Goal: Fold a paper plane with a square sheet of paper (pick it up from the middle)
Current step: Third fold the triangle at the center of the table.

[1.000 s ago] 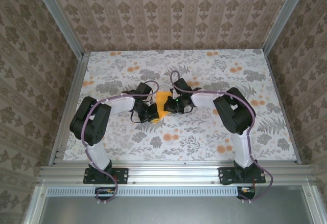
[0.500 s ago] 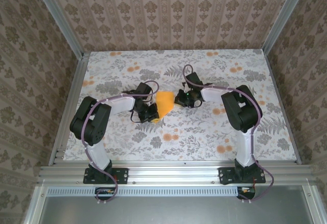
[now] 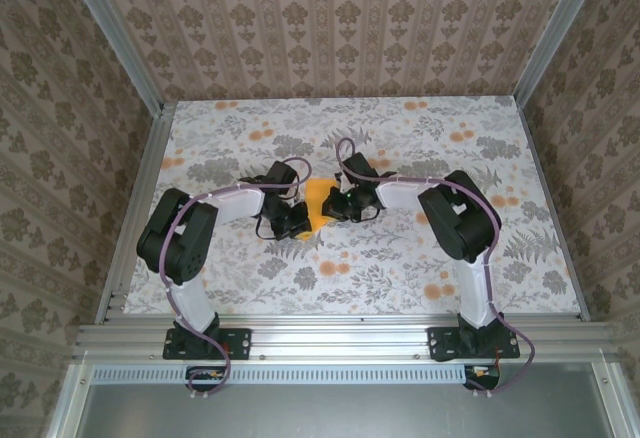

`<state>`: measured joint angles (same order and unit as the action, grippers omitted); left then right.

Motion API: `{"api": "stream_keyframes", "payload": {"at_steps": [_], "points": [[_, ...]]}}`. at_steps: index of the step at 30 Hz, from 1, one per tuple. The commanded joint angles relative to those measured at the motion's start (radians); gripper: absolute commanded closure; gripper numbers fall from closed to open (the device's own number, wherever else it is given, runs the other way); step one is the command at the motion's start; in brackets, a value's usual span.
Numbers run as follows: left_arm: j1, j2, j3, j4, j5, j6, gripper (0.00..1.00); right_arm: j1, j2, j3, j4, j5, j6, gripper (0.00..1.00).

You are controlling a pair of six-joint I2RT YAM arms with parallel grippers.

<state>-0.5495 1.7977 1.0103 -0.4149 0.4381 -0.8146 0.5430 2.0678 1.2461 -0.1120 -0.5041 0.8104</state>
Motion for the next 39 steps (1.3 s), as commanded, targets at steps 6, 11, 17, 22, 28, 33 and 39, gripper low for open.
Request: {"api": "stream_keyframes", "payload": {"at_steps": [6, 11, 17, 22, 28, 33, 39], "points": [[-0.004, -0.020, 0.045, 0.102, 0.052, 0.013, 0.88, -0.003, 0.065, 0.016, -0.104, 0.057, 0.012, 0.94], [-0.006, 0.050, 0.075, 0.099, 0.066, 0.011, 0.87, -0.003, 0.066, 0.018, -0.121, 0.073, 0.010, 0.94], [-0.009, 0.077, 0.062, 0.113, 0.107, 0.012, 0.88, -0.003, 0.076, 0.024, -0.146, 0.079, 0.004, 0.94], [-0.009, 0.086, 0.038, 0.092, 0.122, 0.024, 0.88, -0.003, 0.089, 0.032, -0.163, 0.087, 0.004, 0.94], [-0.013, 0.076, -0.006, 0.019, 0.116, 0.079, 0.89, -0.003, 0.099, 0.044, -0.200, 0.112, 0.002, 0.94], [-0.017, 0.054, -0.041, -0.091, 0.018, 0.121, 0.90, -0.003, 0.104, 0.052, -0.222, 0.131, -0.006, 0.94], [-0.018, 0.034, -0.094, -0.111, 0.010, 0.130, 0.91, -0.003, 0.111, 0.053, -0.233, 0.136, -0.007, 0.94]]}}
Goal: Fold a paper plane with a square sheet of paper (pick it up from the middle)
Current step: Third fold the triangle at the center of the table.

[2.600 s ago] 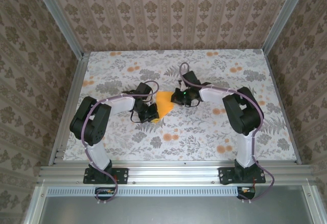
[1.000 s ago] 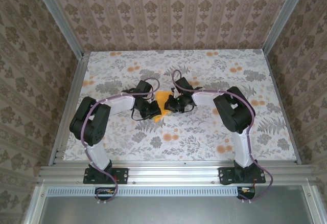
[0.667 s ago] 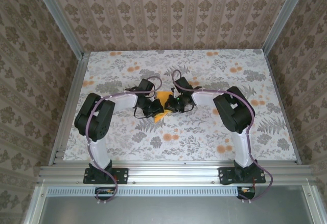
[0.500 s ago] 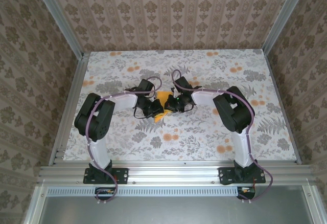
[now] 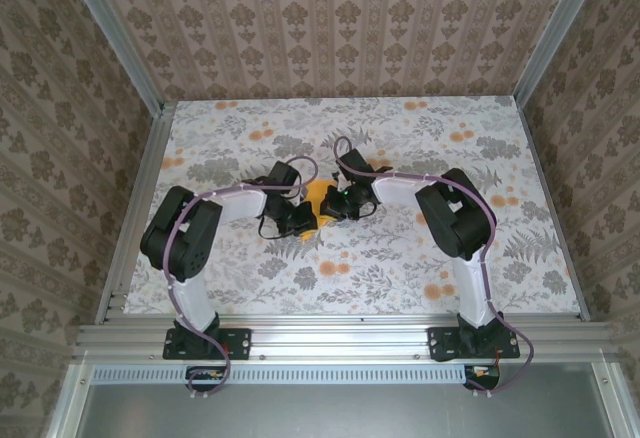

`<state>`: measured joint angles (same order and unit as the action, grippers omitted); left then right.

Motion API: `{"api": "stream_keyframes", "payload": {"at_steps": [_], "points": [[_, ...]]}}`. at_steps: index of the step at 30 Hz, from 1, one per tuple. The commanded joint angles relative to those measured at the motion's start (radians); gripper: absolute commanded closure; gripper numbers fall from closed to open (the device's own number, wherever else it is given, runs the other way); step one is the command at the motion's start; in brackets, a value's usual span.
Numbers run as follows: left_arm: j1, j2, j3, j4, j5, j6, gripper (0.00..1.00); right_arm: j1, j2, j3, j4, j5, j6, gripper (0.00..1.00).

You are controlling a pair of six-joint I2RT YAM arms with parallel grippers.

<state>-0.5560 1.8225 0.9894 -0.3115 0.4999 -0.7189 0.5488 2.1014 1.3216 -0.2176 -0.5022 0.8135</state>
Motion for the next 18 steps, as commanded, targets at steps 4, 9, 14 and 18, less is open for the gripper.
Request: {"api": "stream_keyframes", "payload": {"at_steps": [4, 9, 14, 18], "points": [[-0.010, -0.013, -0.102, -0.247, -0.066, 0.045, 0.92, -0.009, 0.079, -0.022, -0.134, 0.139, -0.014, 0.94], [-0.002, -0.039, -0.130, -0.265, -0.080, 0.043, 0.92, -0.009, 0.086, -0.017, -0.150, 0.152, -0.024, 0.94], [0.016, -0.067, -0.152, -0.274, -0.090, 0.039, 0.92, -0.010, 0.095, -0.012, -0.176, 0.173, -0.036, 0.94], [0.035, -0.095, -0.182, -0.286, -0.098, 0.035, 0.92, -0.012, 0.102, -0.012, -0.180, 0.179, -0.037, 0.94]]}}
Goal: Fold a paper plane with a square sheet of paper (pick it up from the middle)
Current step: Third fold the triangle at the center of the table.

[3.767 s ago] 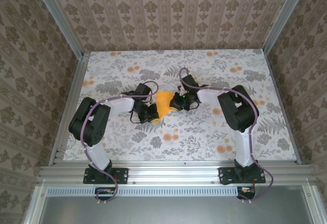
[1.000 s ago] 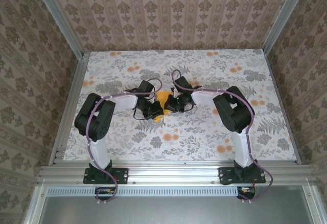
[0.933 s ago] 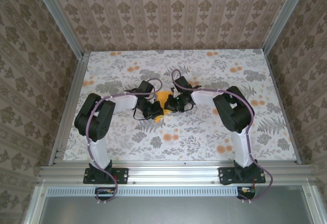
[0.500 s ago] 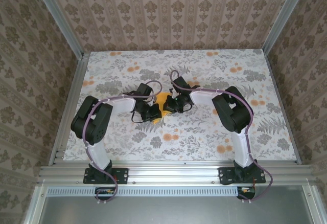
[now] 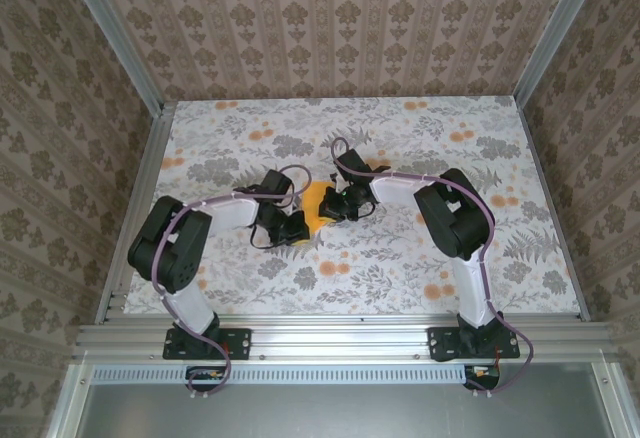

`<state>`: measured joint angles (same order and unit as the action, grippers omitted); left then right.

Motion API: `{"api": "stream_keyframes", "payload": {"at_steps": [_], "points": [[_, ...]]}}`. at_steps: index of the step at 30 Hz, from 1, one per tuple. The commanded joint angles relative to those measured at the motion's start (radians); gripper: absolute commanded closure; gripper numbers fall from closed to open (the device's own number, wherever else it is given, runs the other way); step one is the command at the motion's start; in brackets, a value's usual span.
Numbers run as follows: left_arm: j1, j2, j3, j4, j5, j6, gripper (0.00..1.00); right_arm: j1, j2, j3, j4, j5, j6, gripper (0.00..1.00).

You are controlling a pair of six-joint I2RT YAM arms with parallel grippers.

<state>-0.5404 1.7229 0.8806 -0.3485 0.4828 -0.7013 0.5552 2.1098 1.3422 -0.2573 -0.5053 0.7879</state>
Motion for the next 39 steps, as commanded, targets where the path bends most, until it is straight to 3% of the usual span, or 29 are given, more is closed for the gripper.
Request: {"api": "stream_keyframes", "payload": {"at_steps": [1, 9, 15, 18, 22, 26, 32, 39], "points": [[0.026, -0.006, -0.083, -0.253, -0.081, 0.017, 0.92, -0.018, 0.094, -0.031, -0.140, 0.179, -0.012, 0.94], [0.054, -0.130, -0.057, -0.273, -0.082, 0.015, 0.87, -0.020, 0.042, 0.007, -0.115, 0.114, -0.006, 0.92], [0.019, -0.240, 0.030, -0.239, -0.154, -0.008, 0.68, -0.026, -0.096, 0.016, -0.034, 0.053, 0.006, 0.82], [-0.038, -0.261, 0.059, -0.223, -0.260, -0.030, 0.57, -0.036, -0.189, -0.028, 0.036, 0.054, 0.022, 0.71], [-0.124, -0.248, 0.105, -0.208, -0.408, -0.055, 0.52, -0.064, -0.315, -0.127, 0.068, 0.132, 0.025, 0.54], [-0.189, -0.217, 0.132, -0.137, -0.481, -0.059, 0.50, -0.110, -0.430, -0.248, 0.090, 0.221, 0.002, 0.33], [-0.228, -0.110, 0.159, -0.071, -0.521, -0.035, 0.50, -0.162, -0.502, -0.370, 0.165, 0.240, -0.039, 0.13], [-0.190, -0.033, 0.198, -0.050, -0.536, -0.014, 0.70, -0.168, -0.466, -0.385, 0.262, 0.169, -0.056, 0.11]]}}
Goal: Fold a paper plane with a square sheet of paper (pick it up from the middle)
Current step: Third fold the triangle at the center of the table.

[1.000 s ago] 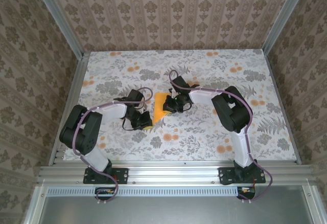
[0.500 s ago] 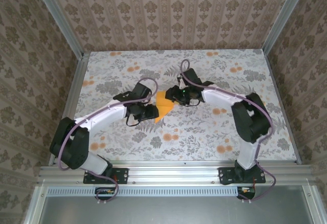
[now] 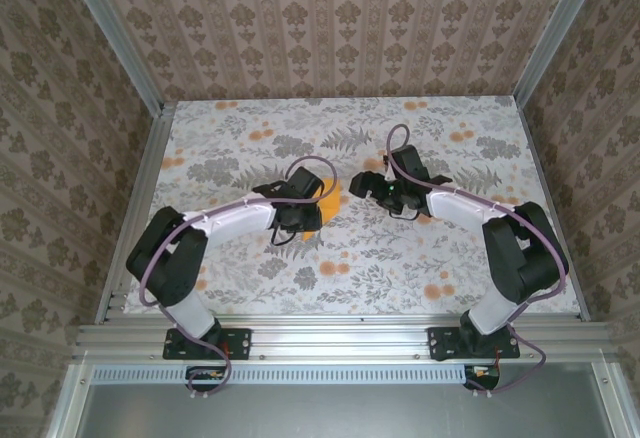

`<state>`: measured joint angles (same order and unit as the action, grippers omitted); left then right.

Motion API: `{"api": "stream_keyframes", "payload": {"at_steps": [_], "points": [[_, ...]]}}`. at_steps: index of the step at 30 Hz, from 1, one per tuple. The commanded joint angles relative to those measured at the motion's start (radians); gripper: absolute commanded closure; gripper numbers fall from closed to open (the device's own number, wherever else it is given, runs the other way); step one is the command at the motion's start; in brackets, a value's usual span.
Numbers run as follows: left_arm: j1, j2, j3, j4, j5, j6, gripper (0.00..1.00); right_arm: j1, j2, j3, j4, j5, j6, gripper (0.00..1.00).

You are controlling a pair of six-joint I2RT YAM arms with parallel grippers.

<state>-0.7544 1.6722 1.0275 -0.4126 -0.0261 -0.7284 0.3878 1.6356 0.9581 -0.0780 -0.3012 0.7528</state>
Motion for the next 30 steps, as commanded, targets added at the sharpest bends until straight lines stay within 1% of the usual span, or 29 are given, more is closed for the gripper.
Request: {"api": "stream_keyframes", "payload": {"at_steps": [1, 3, 7, 11, 15, 19, 21, 27, 30], "points": [[0.031, 0.027, 0.060, 0.008, -0.017, 0.012, 0.73, -0.001, 0.012, -0.003, 0.099, -0.048, -0.009, 0.11], [0.044, 0.049, 0.073, -0.002, -0.008, 0.014, 0.77, 0.000, 0.025, -0.011, 0.141, -0.079, 0.013, 0.11], [0.061, 0.109, 0.097, -0.006, 0.014, 0.029, 0.80, 0.002, 0.045, -0.038, 0.206, -0.118, 0.047, 0.12], [0.075, 0.160, 0.126, -0.028, 0.015, 0.035, 0.83, 0.015, 0.059, -0.048, 0.216, -0.138, 0.059, 0.13], [0.084, 0.179, 0.125, -0.020, 0.002, 0.042, 0.85, 0.037, 0.092, -0.042, 0.232, -0.160, 0.058, 0.17], [0.092, 0.197, 0.116, -0.010, 0.004, 0.052, 0.86, 0.059, 0.141, -0.015, 0.233, -0.175, 0.080, 0.27], [0.095, 0.196, 0.107, -0.009, 0.005, 0.052, 0.87, 0.064, 0.165, 0.003, 0.217, -0.183, 0.103, 0.34], [0.098, 0.192, 0.083, 0.005, 0.013, 0.050, 0.88, 0.086, 0.225, 0.046, 0.200, -0.205, 0.137, 0.45], [0.103, 0.192, 0.079, 0.003, 0.016, 0.048, 0.88, 0.092, 0.260, 0.062, 0.214, -0.210, 0.169, 0.47]]}}
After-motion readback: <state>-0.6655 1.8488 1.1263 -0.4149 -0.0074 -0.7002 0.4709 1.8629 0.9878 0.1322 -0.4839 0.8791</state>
